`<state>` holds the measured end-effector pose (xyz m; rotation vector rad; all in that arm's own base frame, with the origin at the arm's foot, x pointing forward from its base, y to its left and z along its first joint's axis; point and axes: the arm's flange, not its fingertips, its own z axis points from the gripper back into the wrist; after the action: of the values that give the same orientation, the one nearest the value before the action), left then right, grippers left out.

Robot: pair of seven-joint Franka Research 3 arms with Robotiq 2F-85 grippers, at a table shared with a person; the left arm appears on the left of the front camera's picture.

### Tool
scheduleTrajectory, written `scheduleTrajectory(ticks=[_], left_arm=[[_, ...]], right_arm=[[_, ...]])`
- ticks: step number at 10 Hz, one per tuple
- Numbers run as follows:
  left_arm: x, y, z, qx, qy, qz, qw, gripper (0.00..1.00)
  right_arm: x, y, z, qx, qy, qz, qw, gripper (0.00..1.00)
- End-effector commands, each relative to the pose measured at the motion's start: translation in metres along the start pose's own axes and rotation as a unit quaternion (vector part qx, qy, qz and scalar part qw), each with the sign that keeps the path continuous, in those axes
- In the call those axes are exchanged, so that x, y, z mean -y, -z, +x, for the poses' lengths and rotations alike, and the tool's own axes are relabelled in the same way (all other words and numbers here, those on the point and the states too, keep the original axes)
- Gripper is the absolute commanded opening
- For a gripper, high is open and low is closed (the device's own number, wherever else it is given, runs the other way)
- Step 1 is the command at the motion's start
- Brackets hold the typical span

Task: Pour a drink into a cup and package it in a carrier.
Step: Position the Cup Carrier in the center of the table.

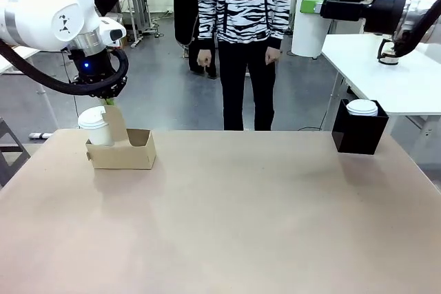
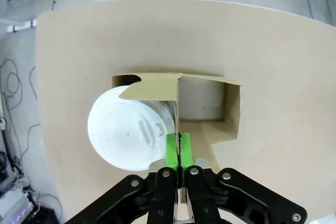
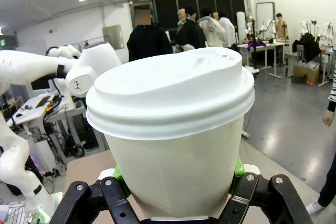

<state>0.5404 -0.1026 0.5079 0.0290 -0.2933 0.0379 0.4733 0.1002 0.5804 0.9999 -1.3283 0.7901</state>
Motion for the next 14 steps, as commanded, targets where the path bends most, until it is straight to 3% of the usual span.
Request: scheduleTrajectory(ticks=[1,5,7,11,14], left_arm=[[0.016,-0.041,-0.015,-0.010,-0.016,-0.005,1.000,0.02],[0.100,-0.124,-0.066,0.039,-0.028,-0.002,0.999,0.02],[0.147,-0.142,-0.095,0.024,-0.034,-0.020,0.999,0.02],[0.218,-0.125,-0.134,0.008,-0.042,-0.032,0.999,0.02],[0.256,-0.090,-0.143,-0.014,-0.031,-0.028,0.999,0.02]], right_arm=[[0.001,0.003,0.003,0.010,-0.010,0.002,1.000,0.80],[0.001,0.003,0.003,0.010,-0.010,0.002,1.000,0.80],[0.001,0.003,0.003,0.010,-0.010,0.002,1.000,0.80],[0.001,0.003,0.003,0.010,-0.010,0.002,1.000,0.80],[0.001,0.003,0.003,0.010,-0.010,0.002,1.000,0.80]])
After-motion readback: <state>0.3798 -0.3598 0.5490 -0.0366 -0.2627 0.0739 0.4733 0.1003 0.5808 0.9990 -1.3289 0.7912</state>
